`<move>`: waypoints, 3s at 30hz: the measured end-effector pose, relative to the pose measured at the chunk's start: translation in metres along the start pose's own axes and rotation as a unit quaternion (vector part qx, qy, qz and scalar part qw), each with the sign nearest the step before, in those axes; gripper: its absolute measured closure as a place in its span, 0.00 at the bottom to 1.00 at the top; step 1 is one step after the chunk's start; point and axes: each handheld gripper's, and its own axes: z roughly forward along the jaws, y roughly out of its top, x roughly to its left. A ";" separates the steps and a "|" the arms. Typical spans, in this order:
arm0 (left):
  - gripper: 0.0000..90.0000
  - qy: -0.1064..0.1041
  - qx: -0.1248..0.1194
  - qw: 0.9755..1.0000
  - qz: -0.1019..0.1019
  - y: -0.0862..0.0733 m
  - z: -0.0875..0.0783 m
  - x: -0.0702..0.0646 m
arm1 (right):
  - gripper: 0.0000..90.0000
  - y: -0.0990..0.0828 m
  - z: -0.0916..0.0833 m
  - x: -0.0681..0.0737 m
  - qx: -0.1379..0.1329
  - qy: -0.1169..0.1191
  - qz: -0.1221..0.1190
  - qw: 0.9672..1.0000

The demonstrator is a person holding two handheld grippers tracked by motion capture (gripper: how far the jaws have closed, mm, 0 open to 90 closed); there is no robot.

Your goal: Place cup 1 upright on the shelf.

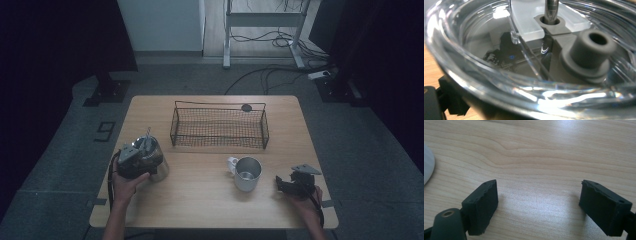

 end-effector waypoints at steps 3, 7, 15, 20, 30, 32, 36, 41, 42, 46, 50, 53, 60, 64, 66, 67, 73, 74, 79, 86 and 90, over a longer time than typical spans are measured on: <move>0.04 0.001 -0.007 1.000 -0.002 0.003 -0.005 0.000 | 0.17 0.000 0.000 0.000 0.000 0.000 0.000 1.000; 0.04 -0.005 -0.018 1.000 -0.004 0.007 -0.012 0.000 | 0.17 0.000 0.000 0.000 0.000 0.000 0.000 1.000; 0.04 -0.015 -0.034 0.999 -0.003 0.015 -0.022 -0.004 | 0.17 0.000 0.000 0.000 0.000 -0.001 0.000 1.000; 0.04 -0.021 -0.035 0.999 -0.001 0.017 -0.022 -0.011 | 0.17 0.000 0.000 0.000 0.000 -0.001 0.000 1.000; 0.04 -0.008 -0.029 1.000 0.002 0.018 -0.016 -0.026 | 0.18 0.000 0.000 -0.001 -0.001 -0.002 0.004 1.000; 0.04 0.000 -0.029 1.000 0.000 0.019 -0.015 -0.027 | 0.18 0.000 0.000 -0.001 -0.001 -0.002 0.004 1.000; 0.04 0.002 -0.026 1.000 -0.013 0.023 -0.014 -0.030 | 0.18 0.000 0.000 -0.001 -0.001 -0.002 0.004 1.000; 0.04 0.002 -0.029 0.999 -0.013 0.036 -0.013 -0.036 | 0.19 0.000 0.000 -0.001 -0.001 -0.002 0.004 1.000; 0.04 0.001 -0.030 0.999 -0.013 0.039 -0.012 -0.038 | 0.19 0.000 0.000 -0.001 -0.001 -0.002 0.004 1.000; 0.04 -0.002 -0.035 0.999 -0.012 0.049 -0.011 -0.042 | 0.19 0.000 -0.001 -0.001 -0.001 -0.003 0.004 1.000; 0.04 -0.007 -0.042 0.999 -0.008 0.057 -0.010 -0.046 | 0.19 0.000 -0.001 -0.001 -0.001 -0.003 0.004 1.000; 0.04 -0.010 -0.042 0.999 -0.008 0.061 -0.008 -0.046 | 0.19 0.000 0.000 -0.001 -0.001 -0.003 0.004 1.000; 0.04 -0.013 -0.041 0.999 -0.007 0.066 -0.004 -0.046 | 0.19 0.000 0.000 -0.001 -0.002 -0.004 0.004 1.000; 0.04 -0.019 -0.039 0.999 -0.009 0.070 -0.003 -0.044 | 0.19 0.000 -0.001 -0.001 -0.002 -0.005 0.005 1.000; 0.04 -0.017 -0.038 0.999 -0.005 0.073 -0.002 -0.044 | 0.20 0.000 -0.001 -0.001 -0.002 -0.006 0.006 1.000; 0.04 -0.017 -0.038 0.999 -0.005 0.073 -0.002 -0.044 | 0.20 0.000 -0.001 -0.001 -0.002 -0.006 0.006 1.000; 0.04 -0.022 -0.042 0.999 -0.009 0.079 0.002 -0.042 | 0.20 0.000 -0.001 -0.001 -0.002 -0.007 0.007 1.000; 0.04 -0.022 -0.042 0.999 -0.009 0.079 0.003 -0.042 | 0.20 0.000 -0.001 -0.001 -0.002 -0.007 0.007 1.000; 0.04 -0.021 -0.039 0.999 -0.006 0.085 0.008 -0.041 | 0.20 0.000 -0.001 -0.001 -0.003 -0.008 0.007 1.000; 0.04 -0.028 -0.043 0.999 -0.012 0.093 0.012 -0.040 | 0.20 0.000 -0.001 -0.001 -0.003 -0.008 0.007 1.000; 0.04 -0.028 -0.039 0.999 -0.012 0.095 0.016 -0.041 | 0.20 0.000 -0.001 0.000 -0.003 -0.008 0.007 1.000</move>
